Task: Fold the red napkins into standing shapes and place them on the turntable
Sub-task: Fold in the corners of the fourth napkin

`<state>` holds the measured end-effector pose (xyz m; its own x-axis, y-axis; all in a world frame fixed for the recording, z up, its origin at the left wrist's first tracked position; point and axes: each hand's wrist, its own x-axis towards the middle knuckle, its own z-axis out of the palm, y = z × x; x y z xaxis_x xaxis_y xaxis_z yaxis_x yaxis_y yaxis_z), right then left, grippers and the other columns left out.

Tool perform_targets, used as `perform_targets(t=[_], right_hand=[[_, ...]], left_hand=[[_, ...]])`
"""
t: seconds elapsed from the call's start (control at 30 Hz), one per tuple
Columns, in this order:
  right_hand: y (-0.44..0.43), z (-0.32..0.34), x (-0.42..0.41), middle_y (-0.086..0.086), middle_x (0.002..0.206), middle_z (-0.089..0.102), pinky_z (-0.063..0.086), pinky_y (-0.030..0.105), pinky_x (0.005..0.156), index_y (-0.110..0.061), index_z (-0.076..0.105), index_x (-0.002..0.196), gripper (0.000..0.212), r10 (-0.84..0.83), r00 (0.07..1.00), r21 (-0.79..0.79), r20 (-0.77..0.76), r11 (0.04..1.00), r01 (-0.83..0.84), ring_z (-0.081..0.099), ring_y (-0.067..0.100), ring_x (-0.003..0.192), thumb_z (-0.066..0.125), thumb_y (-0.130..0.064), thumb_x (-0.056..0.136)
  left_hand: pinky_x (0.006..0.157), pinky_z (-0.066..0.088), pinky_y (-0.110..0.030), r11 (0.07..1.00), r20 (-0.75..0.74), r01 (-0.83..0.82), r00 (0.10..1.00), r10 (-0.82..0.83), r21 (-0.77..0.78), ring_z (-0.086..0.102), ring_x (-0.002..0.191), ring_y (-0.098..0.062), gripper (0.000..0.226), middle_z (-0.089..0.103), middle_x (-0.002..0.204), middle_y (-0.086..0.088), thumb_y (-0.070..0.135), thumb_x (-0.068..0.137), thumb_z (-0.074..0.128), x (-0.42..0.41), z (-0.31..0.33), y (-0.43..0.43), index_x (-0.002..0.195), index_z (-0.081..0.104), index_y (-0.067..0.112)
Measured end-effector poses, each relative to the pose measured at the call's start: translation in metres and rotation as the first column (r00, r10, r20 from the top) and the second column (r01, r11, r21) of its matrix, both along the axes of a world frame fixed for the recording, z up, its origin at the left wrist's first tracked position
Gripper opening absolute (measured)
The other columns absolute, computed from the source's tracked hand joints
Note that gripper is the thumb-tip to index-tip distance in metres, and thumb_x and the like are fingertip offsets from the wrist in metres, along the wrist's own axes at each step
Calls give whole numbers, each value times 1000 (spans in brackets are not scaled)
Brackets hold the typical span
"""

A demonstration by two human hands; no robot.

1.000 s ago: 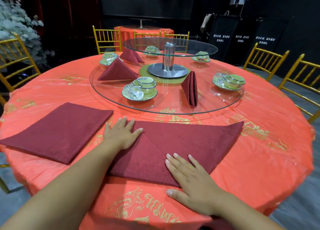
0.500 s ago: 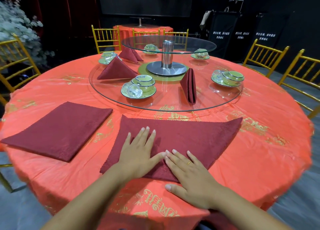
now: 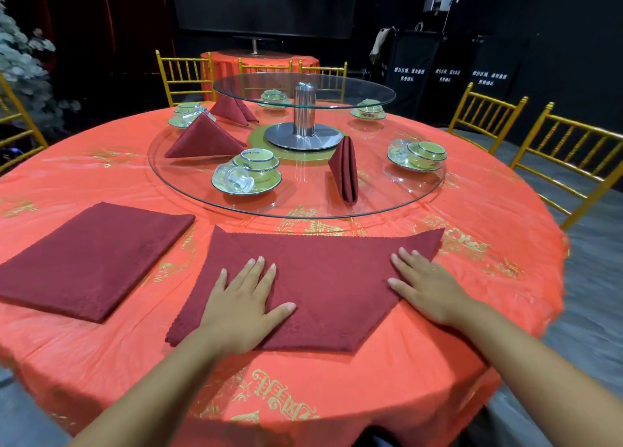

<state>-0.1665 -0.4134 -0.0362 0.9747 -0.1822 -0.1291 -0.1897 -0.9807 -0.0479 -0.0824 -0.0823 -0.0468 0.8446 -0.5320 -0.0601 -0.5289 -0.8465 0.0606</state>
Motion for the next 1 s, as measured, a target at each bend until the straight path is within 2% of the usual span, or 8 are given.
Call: perform_targets(t=[0.2, 0.3, 0.4, 0.53, 0.67, 0.8, 0.9, 1.0], right_hand=[[-59, 5, 12, 6, 160, 11, 17, 41, 117, -27, 22, 150, 67, -264, 964, 20, 40, 965, 263, 12, 24, 146, 30, -62, 94], [-64, 7, 15, 11, 150, 34, 33, 43, 108, -17, 39, 140, 69, -414, 896, 112, 162, 910, 400, 34, 29, 136, 42, -62, 89], [-61, 8, 18, 14, 142, 44, 36, 42, 104, -9, 51, 131, 71, -512, 838, 89, 189, 859, 505, 40, 32, 131, 44, -64, 87], [-56, 10, 22, 15, 133, 52, 37, 43, 102, -13, 66, 111, 45, -507, 807, 171, 304, 862, 477, 43, 33, 126, 58, -50, 86], [-47, 14, 24, 16, 113, 61, 40, 40, 94, -15, 69, 88, 25, -540, 752, 323, 377, 838, 440, 48, 34, 115, 68, -39, 81], [-34, 20, 20, 3, 69, 62, 42, 37, 76, -16, 57, 55, 43, -572, 744, 316, 346, 817, 482, 59, 31, 84, 62, -51, 80], [-23, 20, 13, -3, 63, 60, 38, 35, 70, -16, 59, 55, 47, -533, 754, 281, 384, 846, 454, 56, 24, 73, 58, -55, 81], [-10, 16, 8, -1, 57, 58, 36, 34, 56, -13, 54, 62, 42, -504, 800, 418, 325, 836, 356, 54, 20, 60, 63, -49, 81]], left_hand=[[118, -9, -45, 1000, 13, -2, 1000, 2, -9, -18, 144, -8, 101, -16, 159, 7, 84, 66, -9, 2, -4, 0, 152, -7, 31], [118, -9, -45, 1000, 13, -4, 1000, 4, -25, -19, 144, -7, 104, -16, 159, 7, 85, 62, -12, 2, -4, 0, 152, -7, 31], [118, -9, -45, 999, 15, -9, 1000, 9, -31, -19, 144, -7, 104, -16, 159, 8, 85, 63, -12, 2, -4, -1, 152, -6, 32], [118, -9, -45, 999, 18, -9, 1000, 10, -31, -19, 143, -6, 102, -17, 159, 8, 84, 64, -11, 1, -3, 0, 151, -7, 32], [118, -10, -45, 999, 17, -8, 1000, 9, -40, -20, 142, -5, 102, -17, 158, 8, 84, 64, -11, 1, -3, 0, 152, -7, 32], [118, -10, -45, 999, 18, -4, 1000, 5, -45, -25, 137, -1, 102, -17, 158, 9, 85, 64, -12, 2, -4, 1, 151, -7, 32], [118, -10, -45, 999, 17, -3, 1000, 4, -50, -26, 135, -1, 102, -17, 158, 9, 85, 64, -12, 2, -4, 1, 151, -7, 32], [118, -10, -45, 999, 19, 0, 1000, 1, -54, -23, 140, -3, 102, -16, 158, 8, 84, 65, -12, 1, -4, 1, 152, -7, 32]])
